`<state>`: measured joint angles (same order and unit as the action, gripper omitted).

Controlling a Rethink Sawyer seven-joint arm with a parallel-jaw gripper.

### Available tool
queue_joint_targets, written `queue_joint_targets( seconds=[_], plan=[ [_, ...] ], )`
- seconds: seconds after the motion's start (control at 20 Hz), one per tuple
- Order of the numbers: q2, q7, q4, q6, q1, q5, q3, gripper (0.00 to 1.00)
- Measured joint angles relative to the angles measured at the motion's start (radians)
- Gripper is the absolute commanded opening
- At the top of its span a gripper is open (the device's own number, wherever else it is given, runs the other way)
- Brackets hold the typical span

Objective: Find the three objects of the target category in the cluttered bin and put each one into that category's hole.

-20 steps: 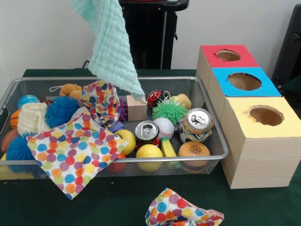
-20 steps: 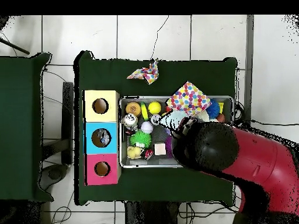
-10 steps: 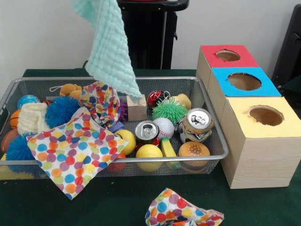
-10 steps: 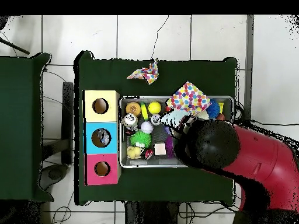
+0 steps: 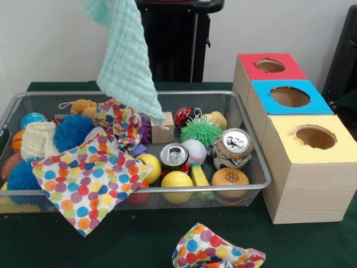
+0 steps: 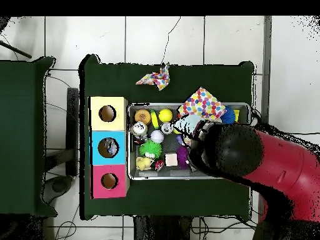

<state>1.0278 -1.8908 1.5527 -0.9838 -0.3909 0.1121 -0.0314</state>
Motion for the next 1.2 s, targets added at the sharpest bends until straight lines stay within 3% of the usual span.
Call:
queue_joint_targets(
  seconds=[0.5, 1.2],
  plan=[
    [0.007, 0.0, -0.111, -0.229, -0.007, -0.006, 0.001, 0.0],
    [0.007, 0.0, -0.149, -0.241, -0.033, -0.006, 0.001, 0.0]
  ],
)
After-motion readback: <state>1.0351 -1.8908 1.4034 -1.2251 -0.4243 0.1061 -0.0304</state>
